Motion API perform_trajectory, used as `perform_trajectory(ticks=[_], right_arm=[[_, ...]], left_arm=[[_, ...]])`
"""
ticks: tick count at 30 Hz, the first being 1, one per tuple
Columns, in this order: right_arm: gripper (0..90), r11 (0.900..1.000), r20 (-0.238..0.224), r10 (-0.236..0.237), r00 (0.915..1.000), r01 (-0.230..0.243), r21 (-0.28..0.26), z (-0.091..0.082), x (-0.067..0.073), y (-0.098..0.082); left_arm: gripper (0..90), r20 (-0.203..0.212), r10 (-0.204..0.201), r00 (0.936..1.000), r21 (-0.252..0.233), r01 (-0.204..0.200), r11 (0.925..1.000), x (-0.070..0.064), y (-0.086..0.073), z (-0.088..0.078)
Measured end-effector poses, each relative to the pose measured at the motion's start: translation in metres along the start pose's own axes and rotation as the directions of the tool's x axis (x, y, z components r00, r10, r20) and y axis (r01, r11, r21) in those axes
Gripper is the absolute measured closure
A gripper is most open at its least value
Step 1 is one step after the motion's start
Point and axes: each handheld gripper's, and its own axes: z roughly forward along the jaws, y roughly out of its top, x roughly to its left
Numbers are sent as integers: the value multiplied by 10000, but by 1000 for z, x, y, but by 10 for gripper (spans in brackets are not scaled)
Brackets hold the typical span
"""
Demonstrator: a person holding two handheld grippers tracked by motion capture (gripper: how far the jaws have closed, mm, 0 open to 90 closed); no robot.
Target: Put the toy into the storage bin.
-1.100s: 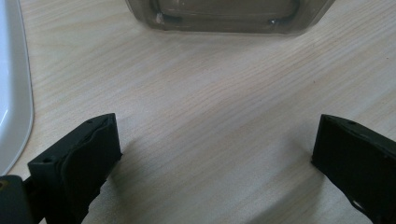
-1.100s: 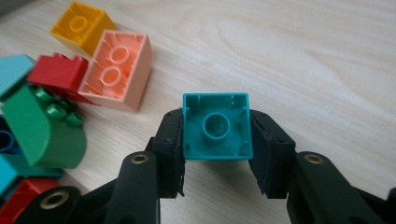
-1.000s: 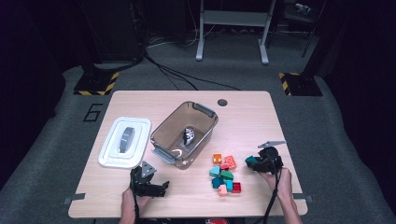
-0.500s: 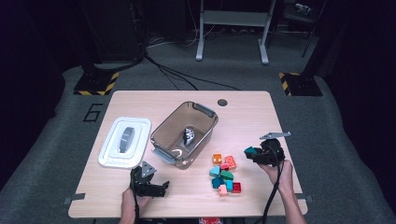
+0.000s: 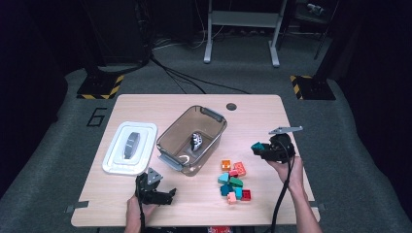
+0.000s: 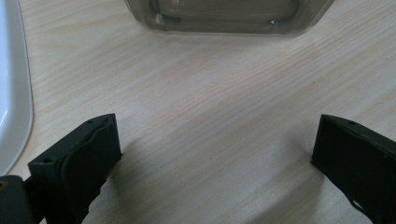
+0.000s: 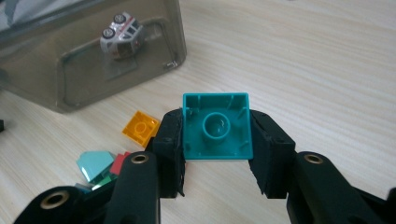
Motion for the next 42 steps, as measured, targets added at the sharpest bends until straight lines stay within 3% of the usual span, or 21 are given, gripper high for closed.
perform_trajectory(ticks=[15, 42], right_arm=[[587, 9994, -175, 27, 9998, -33, -339, 0, 3, 32], [587, 9954, -616, -705, 9956, 662, -693, 21, 30, 97]], left_arm=[[9, -3, 26, 10000, 12, -26, 10000, 0, 0, 0], [14, -28, -39, 10000, -88, 39, 10000, -1, 0, 0]])
